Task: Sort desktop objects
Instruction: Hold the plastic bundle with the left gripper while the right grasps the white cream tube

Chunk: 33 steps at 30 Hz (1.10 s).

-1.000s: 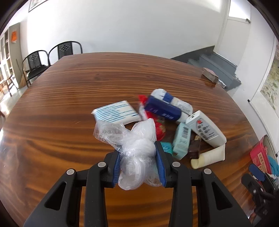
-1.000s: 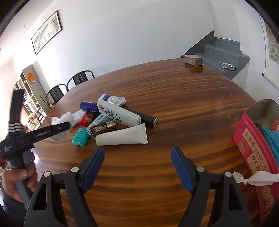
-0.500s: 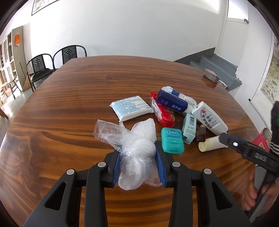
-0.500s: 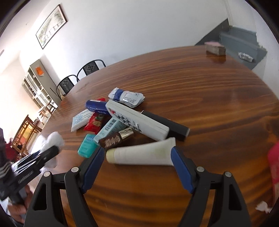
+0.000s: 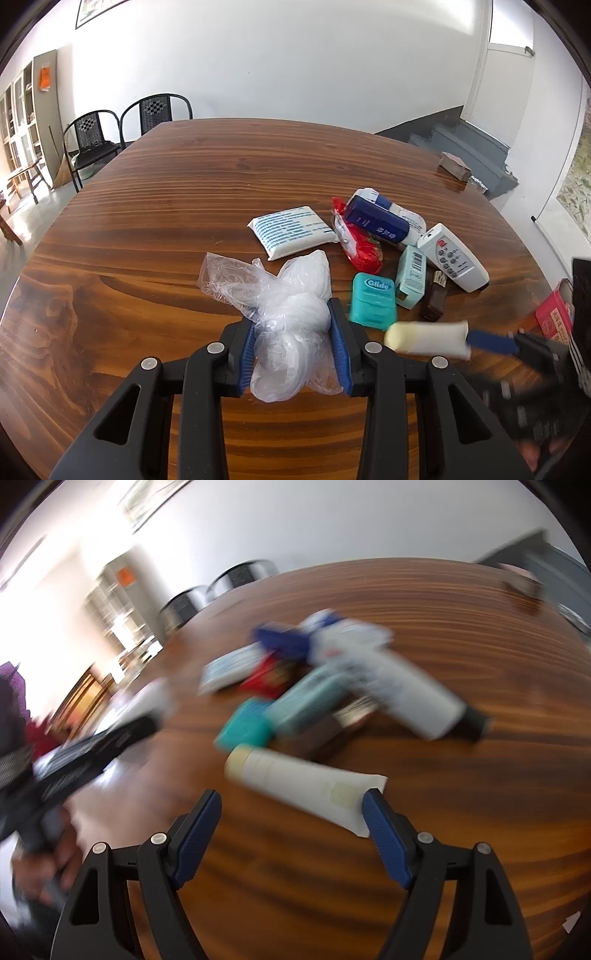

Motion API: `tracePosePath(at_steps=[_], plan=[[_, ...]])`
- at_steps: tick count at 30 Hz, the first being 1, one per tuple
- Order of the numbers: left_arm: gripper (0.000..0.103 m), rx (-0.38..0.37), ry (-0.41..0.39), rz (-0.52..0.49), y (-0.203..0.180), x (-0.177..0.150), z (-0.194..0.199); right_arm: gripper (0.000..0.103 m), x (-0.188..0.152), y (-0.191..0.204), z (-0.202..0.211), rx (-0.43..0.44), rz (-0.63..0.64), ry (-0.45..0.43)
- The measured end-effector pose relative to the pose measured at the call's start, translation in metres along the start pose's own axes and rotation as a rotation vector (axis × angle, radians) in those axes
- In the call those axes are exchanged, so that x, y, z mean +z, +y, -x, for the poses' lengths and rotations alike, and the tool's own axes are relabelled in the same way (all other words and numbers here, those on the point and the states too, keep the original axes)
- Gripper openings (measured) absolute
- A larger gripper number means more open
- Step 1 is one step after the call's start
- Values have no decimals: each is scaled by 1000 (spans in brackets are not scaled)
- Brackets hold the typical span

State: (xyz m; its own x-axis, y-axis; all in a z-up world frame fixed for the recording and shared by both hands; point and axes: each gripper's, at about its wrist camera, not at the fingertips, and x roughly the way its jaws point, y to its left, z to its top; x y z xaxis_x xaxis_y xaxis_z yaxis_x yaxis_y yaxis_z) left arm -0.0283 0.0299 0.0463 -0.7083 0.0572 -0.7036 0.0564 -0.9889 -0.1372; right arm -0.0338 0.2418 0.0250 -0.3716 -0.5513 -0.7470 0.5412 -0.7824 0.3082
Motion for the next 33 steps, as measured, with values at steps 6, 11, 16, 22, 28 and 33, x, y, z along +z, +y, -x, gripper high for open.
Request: tracePosePath(at_steps=[6,11,16,22,28,33], plan=[[38,1,-2,11,4,1,1,82,-3,19,7,-55,80,-80],[38,-9,0,-3,-1,0,2,81,12,13,-4,-71,97,-86],[38,-13,-4,0,0,1,5,82,25,22,-19,-94,172,-79],[38,-15,-15,20,7,3,9,81,19,25,-22,-28,170,-11],[38,-18,-25,24,7,4,13,82,2,40,-13,53,192,51],[38,-16,-16,15,4,2,10,82,4,42,-4,23,188,-20]])
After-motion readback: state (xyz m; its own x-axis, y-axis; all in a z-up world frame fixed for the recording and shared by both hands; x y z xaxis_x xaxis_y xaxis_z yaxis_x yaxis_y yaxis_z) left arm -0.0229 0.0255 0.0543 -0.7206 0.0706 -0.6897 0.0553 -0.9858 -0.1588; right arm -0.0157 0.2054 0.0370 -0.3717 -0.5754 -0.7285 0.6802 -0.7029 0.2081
